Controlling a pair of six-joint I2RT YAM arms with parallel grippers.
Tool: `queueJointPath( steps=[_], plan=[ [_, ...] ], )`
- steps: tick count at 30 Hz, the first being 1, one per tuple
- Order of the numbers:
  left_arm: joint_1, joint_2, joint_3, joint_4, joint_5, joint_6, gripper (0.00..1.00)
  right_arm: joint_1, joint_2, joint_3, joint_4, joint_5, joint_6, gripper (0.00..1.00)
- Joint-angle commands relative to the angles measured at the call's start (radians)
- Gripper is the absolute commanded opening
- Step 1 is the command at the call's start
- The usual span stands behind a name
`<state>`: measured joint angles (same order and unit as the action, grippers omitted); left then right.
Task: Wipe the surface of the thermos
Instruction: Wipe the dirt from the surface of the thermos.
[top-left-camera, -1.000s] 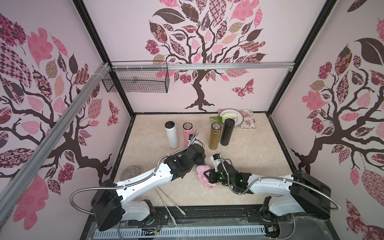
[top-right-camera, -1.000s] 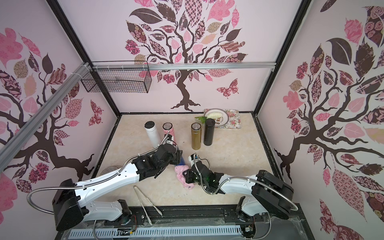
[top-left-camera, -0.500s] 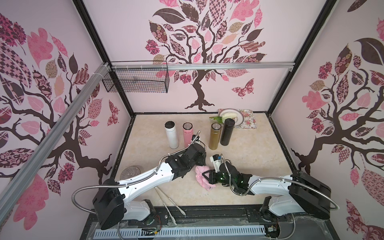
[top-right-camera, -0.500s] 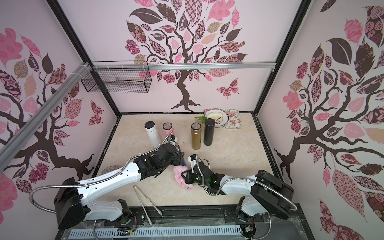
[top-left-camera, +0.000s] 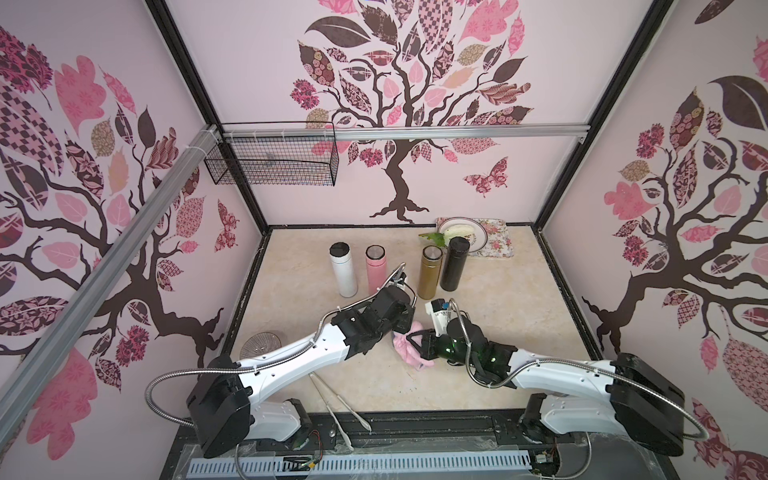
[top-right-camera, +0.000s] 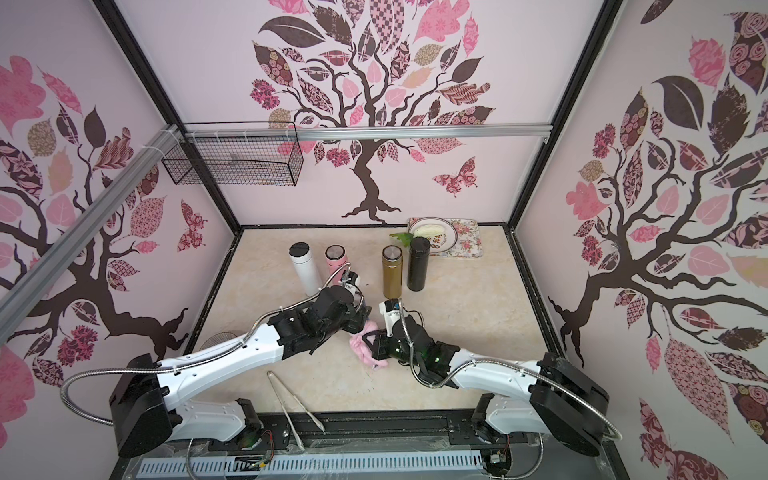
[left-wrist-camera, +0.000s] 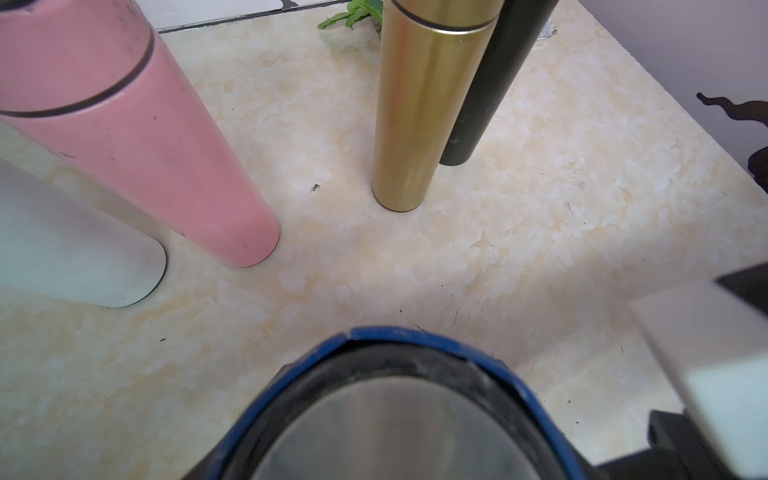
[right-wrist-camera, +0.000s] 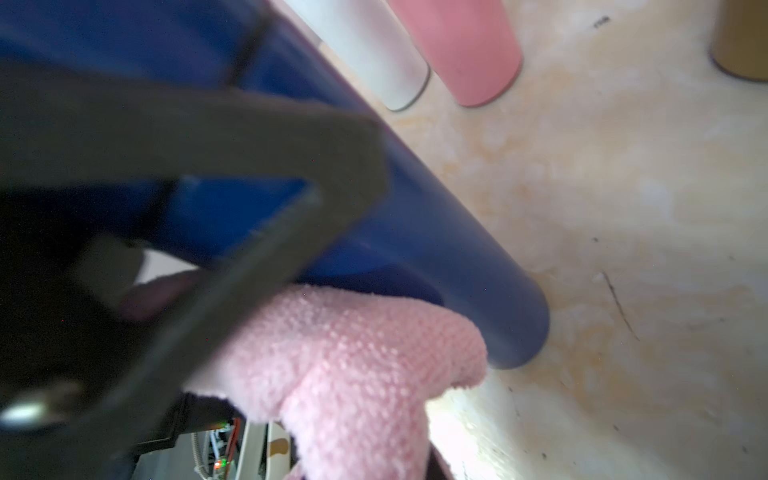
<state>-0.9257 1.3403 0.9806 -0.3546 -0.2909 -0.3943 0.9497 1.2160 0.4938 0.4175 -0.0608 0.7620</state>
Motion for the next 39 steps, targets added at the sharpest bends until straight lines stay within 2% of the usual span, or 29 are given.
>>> queueJointPath(
  steps=[1, 5, 8, 14, 16, 18, 20, 24, 27, 32, 39],
  plan=[
    [-0.027, -0.007, 0.023, 0.07, 0.124, 0.006, 0.0, -0.018, 0.004, -0.003, 0.093, 0.023, 0.0, 0.0],
    [-0.027, -0.01, 0.015, 0.071, 0.11, 0.023, 0.0, -0.065, 0.047, -0.112, 0.111, 0.004, 0.047, 0.0],
    [-0.027, -0.008, 0.024, 0.064, 0.116, 0.043, 0.0, -0.082, 0.049, -0.157, 0.048, 0.036, 0.053, 0.0],
    [-0.027, -0.013, 0.014, 0.08, 0.211, 0.155, 0.0, -0.144, -0.068, -0.141, -0.084, 0.034, 0.004, 0.0],
    [-0.027, -0.015, -0.013, 0.119, 0.285, 0.207, 0.0, -0.21, -0.124, -0.14, -0.041, -0.077, -0.01, 0.0],
    [-0.028, -0.017, -0.06, 0.191, 0.36, 0.251, 0.0, -0.302, -0.152, -0.139, 0.071, -0.289, 0.026, 0.0],
    [-0.038, -0.024, -0.11, 0.262, 0.388, 0.291, 0.0, -0.362, -0.143, -0.101, 0.137, -0.451, 0.063, 0.0],
    [-0.041, -0.01, -0.167, 0.363, 0.395, 0.312, 0.0, -0.383, -0.059, -0.02, 0.284, -0.692, 0.159, 0.0],
    [-0.044, 0.016, -0.166, 0.372, 0.382, 0.326, 0.0, -0.383, 0.038, -0.039, 0.45, -0.819, 0.263, 0.0],
    [-0.049, 0.023, -0.185, 0.394, 0.352, 0.327, 0.0, -0.383, 0.143, -0.179, 0.471, -0.767, 0.243, 0.0],
    [-0.053, 0.031, -0.204, 0.407, 0.34, 0.324, 0.0, -0.384, 0.237, -0.318, 0.374, -0.583, 0.134, 0.0]
  ],
)
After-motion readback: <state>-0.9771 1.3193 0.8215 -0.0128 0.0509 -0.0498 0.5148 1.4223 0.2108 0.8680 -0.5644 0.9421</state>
